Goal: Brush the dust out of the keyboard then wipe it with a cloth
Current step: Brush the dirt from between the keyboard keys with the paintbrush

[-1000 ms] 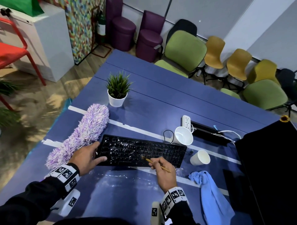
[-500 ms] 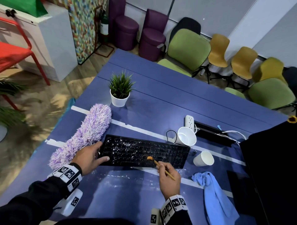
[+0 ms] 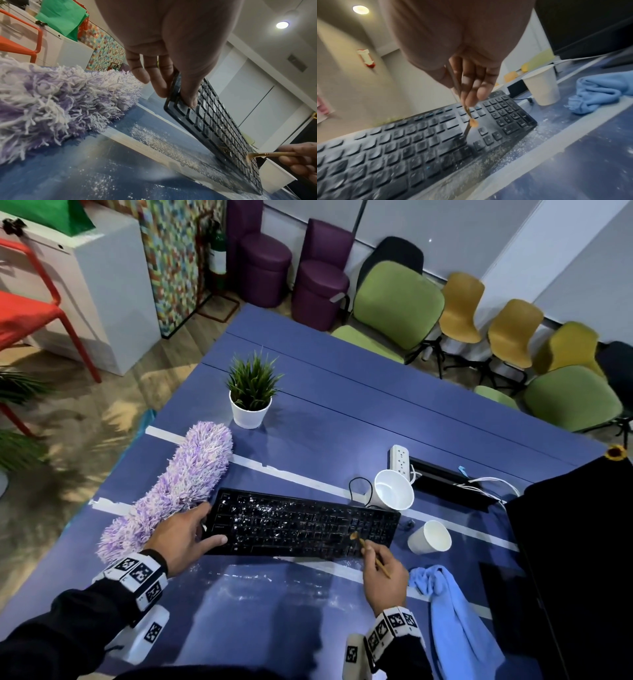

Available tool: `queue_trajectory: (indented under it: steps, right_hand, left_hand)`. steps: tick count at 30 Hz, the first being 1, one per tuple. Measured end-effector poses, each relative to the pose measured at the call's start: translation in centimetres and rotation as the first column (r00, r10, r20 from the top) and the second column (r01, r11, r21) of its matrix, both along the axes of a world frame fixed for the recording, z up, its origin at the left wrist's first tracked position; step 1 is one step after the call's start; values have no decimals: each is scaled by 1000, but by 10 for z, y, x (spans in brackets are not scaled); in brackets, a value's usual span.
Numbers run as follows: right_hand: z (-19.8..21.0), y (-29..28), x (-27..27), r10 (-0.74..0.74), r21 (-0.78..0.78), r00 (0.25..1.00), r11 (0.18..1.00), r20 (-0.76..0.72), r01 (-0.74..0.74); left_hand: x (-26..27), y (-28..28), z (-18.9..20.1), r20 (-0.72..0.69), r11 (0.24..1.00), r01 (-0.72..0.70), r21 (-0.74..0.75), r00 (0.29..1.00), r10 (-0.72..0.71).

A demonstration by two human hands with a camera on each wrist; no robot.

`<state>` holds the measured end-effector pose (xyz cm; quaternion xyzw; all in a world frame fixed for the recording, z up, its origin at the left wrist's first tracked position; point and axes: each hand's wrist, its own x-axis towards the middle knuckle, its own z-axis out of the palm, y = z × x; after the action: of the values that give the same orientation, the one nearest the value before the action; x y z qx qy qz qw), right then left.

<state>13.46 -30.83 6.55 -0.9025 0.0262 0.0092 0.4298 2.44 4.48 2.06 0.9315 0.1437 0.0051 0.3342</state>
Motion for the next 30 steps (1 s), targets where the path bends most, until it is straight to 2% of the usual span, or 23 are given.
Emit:
queue_trajectory:
  steps: [2, 5, 8, 13, 18, 23, 27, 30]
  right_hand:
    - [0, -3, 3, -23, 30, 1000, 999, 5, 23]
    - [2, 8, -1, 71, -9, 997, 997, -6, -72]
    - [7, 20, -7, 140, 103, 990, 985, -29, -136]
    - [11, 22, -4, -19, 161, 999, 987, -26, 23]
    - [16, 49, -24, 165, 244, 983, 959, -80, -142]
    - [13, 57, -29, 75, 285, 995, 957, -58, -56]
    - [10, 60, -39, 285, 269, 954, 930, -92, -252]
    - [10, 46, -31, 242, 267, 964, 941, -109, -206]
  left_hand:
    - [0, -2, 1, 1, 1000, -8, 4, 1000, 8]
    - [-2, -1, 1, 1, 1000, -17, 9, 1000, 17]
    - [-1, -2, 2, 0, 1000, -11, 0, 1000, 11]
    - [-3, -2, 0, 14, 1000, -8, -18, 1000, 8]
    - [-2, -1, -2, 2, 1000, -2, -15, 1000, 2]
    - [-2, -3, 2, 10, 1000, 4, -30, 1000, -4]
    - [-2, -3, 3, 16, 1000, 10, -24, 1000, -10]
    - [-2, -4, 2, 8, 1000, 4, -22, 1000, -4]
